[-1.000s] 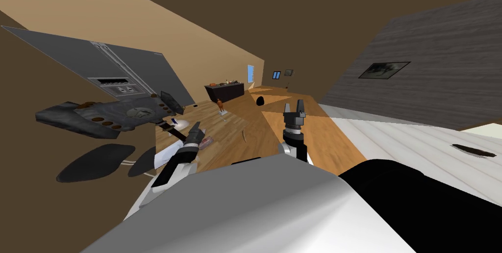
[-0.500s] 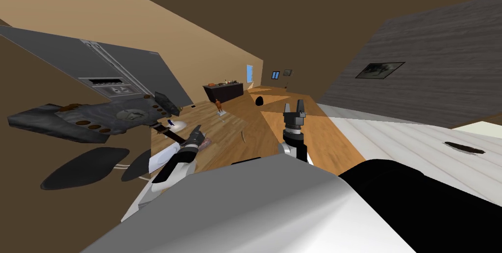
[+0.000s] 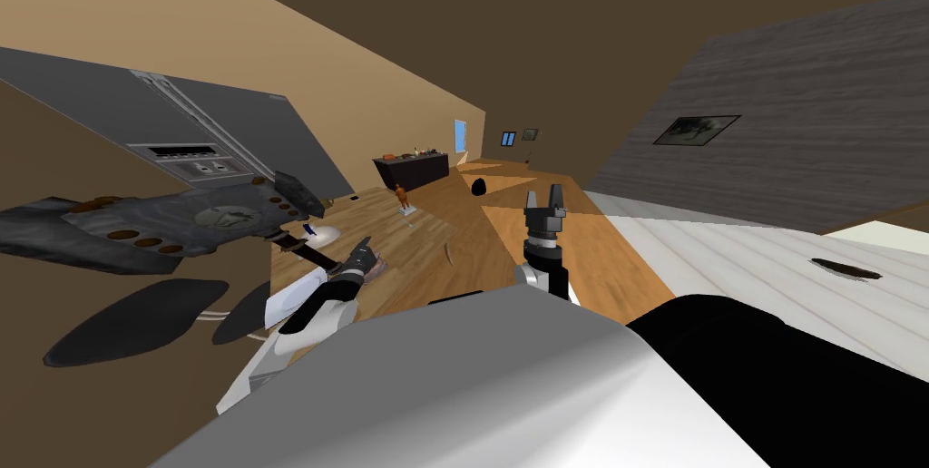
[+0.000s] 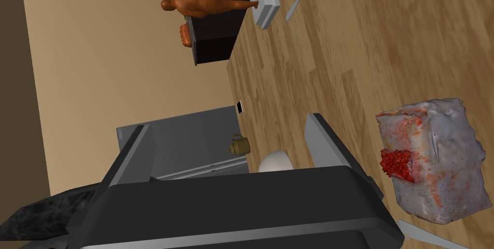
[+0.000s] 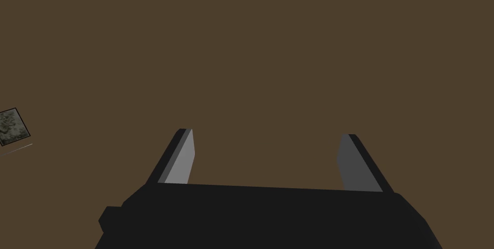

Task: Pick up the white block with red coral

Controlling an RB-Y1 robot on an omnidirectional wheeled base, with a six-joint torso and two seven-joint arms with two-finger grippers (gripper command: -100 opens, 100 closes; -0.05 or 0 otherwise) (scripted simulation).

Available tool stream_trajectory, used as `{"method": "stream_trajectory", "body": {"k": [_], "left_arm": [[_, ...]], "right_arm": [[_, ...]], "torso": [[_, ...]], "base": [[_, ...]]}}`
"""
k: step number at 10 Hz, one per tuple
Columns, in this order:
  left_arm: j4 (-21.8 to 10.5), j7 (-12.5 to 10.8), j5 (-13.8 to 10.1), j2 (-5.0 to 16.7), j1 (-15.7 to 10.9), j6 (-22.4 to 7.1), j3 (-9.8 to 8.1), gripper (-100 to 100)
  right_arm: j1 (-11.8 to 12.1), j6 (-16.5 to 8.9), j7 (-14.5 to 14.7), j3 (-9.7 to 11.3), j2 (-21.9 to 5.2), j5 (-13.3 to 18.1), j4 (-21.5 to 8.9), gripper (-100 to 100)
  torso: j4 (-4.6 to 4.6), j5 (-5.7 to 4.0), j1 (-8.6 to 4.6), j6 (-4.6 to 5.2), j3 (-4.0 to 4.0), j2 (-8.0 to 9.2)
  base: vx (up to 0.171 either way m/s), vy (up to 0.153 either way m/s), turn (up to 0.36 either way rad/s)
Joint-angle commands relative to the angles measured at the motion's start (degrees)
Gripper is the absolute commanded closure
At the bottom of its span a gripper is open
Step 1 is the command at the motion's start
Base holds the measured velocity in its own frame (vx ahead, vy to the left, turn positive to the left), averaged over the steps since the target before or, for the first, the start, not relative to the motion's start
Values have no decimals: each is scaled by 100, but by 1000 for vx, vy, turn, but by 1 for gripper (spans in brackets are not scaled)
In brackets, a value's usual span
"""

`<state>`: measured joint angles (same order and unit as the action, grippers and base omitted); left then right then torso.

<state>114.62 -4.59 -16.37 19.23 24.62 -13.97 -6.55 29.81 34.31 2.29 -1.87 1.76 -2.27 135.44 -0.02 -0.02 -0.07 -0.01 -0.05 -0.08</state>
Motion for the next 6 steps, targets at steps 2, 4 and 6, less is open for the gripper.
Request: {"method": "stream_trajectory", "body": {"k": [2, 4, 6], "left_arm": [[-166, -77, -99, 52, -103, -369, -46, -100], [-321, -162, -217, 146, -157, -632, -94, -100], [-482, -247, -336, 243, -211, -897, -142, -100]], "right_arm": [[0, 0, 0, 0, 0, 0, 0, 0], [0, 0, 0, 0, 0, 0, 0, 0], [0, 0, 0, 0, 0, 0, 0, 0]], "torso": [[0, 0, 1, 1, -1, -2], [-1, 0, -1, 0, -2, -3], [0, 0, 0, 0, 0, 0]], "base": [[26, -17, -28], [27, -22, -25], [22, -20, -27]]}}
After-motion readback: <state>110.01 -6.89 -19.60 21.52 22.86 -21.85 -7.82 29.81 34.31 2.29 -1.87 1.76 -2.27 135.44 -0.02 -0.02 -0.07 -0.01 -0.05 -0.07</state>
